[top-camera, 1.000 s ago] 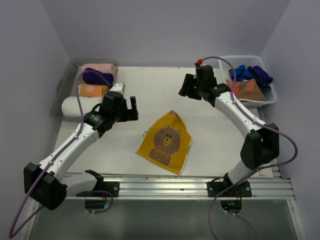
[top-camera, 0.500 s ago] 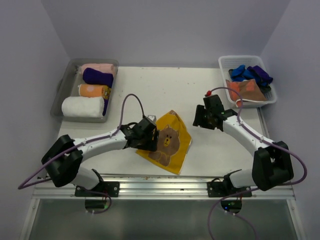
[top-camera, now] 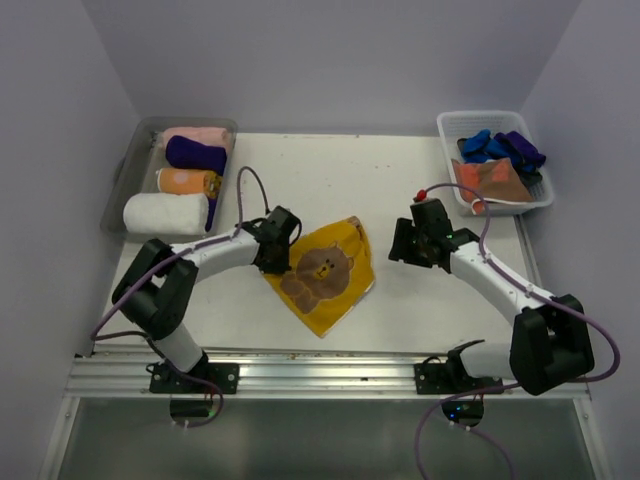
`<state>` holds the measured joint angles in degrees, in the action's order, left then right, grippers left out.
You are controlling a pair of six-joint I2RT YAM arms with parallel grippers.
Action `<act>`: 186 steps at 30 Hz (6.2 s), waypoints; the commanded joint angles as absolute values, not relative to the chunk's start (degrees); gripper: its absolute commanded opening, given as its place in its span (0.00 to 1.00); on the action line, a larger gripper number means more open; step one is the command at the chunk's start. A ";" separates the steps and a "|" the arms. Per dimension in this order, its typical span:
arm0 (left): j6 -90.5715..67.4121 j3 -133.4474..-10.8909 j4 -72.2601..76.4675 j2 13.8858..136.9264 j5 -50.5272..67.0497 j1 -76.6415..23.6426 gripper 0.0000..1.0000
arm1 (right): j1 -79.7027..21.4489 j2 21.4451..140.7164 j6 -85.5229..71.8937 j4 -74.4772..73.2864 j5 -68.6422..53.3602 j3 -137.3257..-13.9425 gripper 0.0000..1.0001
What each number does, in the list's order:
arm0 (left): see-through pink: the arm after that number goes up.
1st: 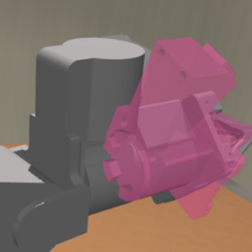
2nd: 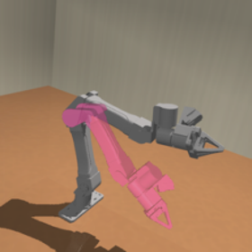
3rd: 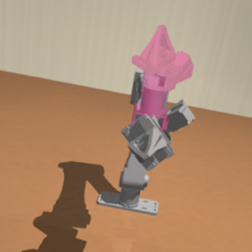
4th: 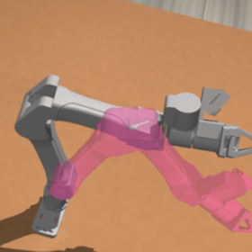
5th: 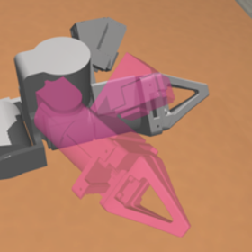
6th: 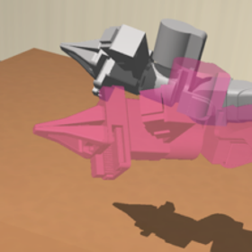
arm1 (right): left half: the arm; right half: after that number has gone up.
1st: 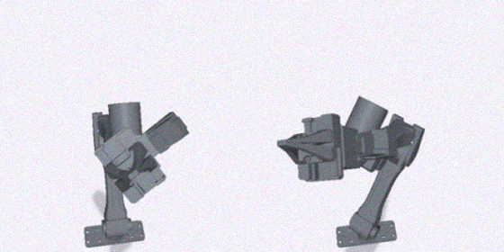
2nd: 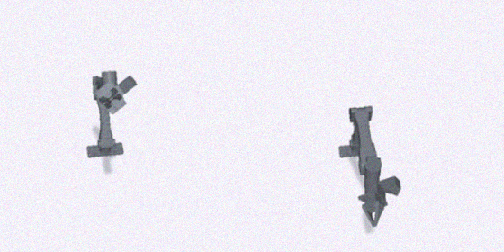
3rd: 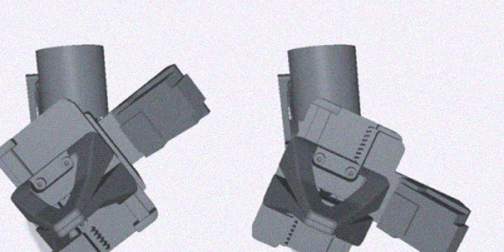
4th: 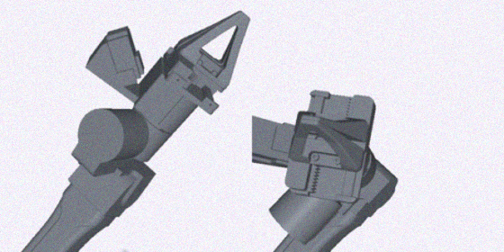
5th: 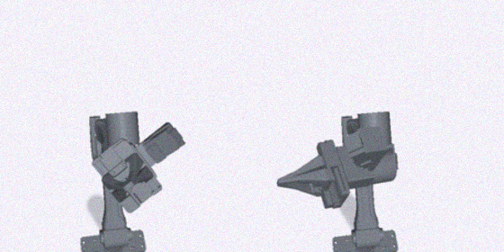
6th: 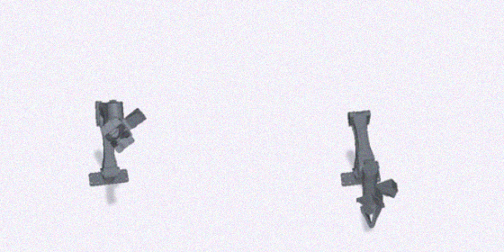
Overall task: Roll the towels
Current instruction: Move the towel to the center of the board, then flatten the towel
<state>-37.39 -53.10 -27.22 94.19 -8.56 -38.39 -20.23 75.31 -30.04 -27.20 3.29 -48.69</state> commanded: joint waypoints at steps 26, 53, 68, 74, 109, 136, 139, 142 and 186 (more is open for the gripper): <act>-50.18 -41.76 -28.92 75.23 -10.99 -35.51 0.64 | -22.15 79.54 -32.08 -18.63 -3.78 -44.21 0.59; -41.49 -72.14 -39.55 72.33 -18.72 -32.44 0.00 | -23.81 79.27 -33.31 -15.91 -5.18 -42.54 0.63; -38.32 -79.10 -38.41 77.26 -16.35 -31.90 0.00 | -42.71 92.72 -40.95 -8.79 4.91 -51.50 0.71; -37.97 -79.63 -38.41 77.52 -15.82 -31.38 0.00 | -47.19 98.61 -42.62 -9.41 12.39 -54.58 0.68; -32.34 -73.94 -34.90 72.25 -11.60 -20.57 0.00 | -20.66 68.53 -22.41 -24.71 27.87 -57.91 0.00; -32.96 -61.79 -27.69 75.06 -6.06 -20.57 0.00 | -21.00 71.89 -41.48 -16.79 3.96 -38.05 0.61; -32.96 -61.79 -27.69 75.15 -5.98 -20.57 0.00 | -21.00 74.26 -41.92 -13.90 2.46 -38.23 0.61; -32.87 -61.61 -27.60 75.15 -5.98 -20.57 0.00 | -21.00 77.94 -42.10 -10.82 2.37 -38.76 0.59; -31.55 -59.15 -29.97 70.49 -9.14 -20.57 0.00 | -14.50 75.13 -44.64 -19.96 7.92 -36.92 0.49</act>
<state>-33.12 -59.59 -31.16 71.92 -8.75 -21.02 -15.18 73.30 -40.77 -27.29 11.14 -38.61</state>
